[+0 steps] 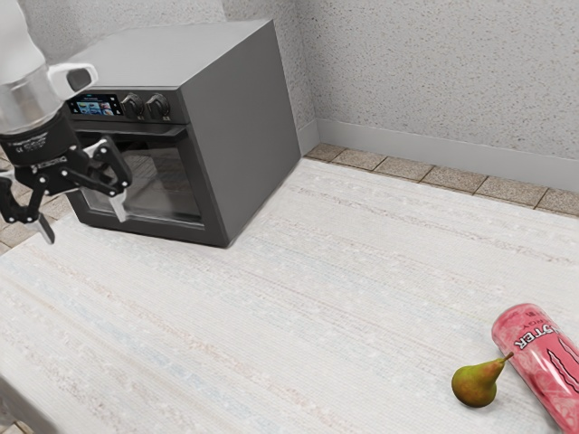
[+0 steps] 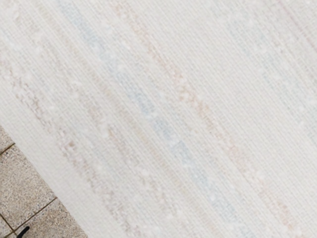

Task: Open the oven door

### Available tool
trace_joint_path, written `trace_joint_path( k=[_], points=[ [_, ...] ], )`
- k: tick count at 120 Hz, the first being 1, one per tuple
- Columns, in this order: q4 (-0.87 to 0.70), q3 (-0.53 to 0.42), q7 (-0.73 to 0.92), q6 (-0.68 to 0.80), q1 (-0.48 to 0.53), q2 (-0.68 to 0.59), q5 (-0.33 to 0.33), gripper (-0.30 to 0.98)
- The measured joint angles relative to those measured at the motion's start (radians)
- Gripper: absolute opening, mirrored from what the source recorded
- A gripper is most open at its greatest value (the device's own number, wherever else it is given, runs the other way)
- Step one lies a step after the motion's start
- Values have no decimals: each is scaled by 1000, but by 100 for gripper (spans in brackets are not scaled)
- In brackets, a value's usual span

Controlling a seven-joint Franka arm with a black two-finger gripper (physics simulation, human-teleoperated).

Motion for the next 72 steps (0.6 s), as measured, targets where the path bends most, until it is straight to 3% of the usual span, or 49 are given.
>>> trace_joint_path(
  k=[12, 24, 31, 38, 50, 62, 66, 72],
  points=[
    [-24, 3, -1, 1, 7, -21, 1, 69],
    [-212, 5, -1, 36, 19, -205, 49, 69],
    [-300, 65, -2, 67, 67, -286, 82, 69],
    [-332, 169, -2, 126, 87, -277, 90, 69],
    [-331, 259, -6, 313, 145, -198, 34, 69],
    [-305, 315, -8, 490, 160, -137, -69, 69],
    [-301, 298, -9, 538, 183, -125, -98, 69],
    [-288, 194, -10, 597, 292, -100, -144, 69]
  ],
)
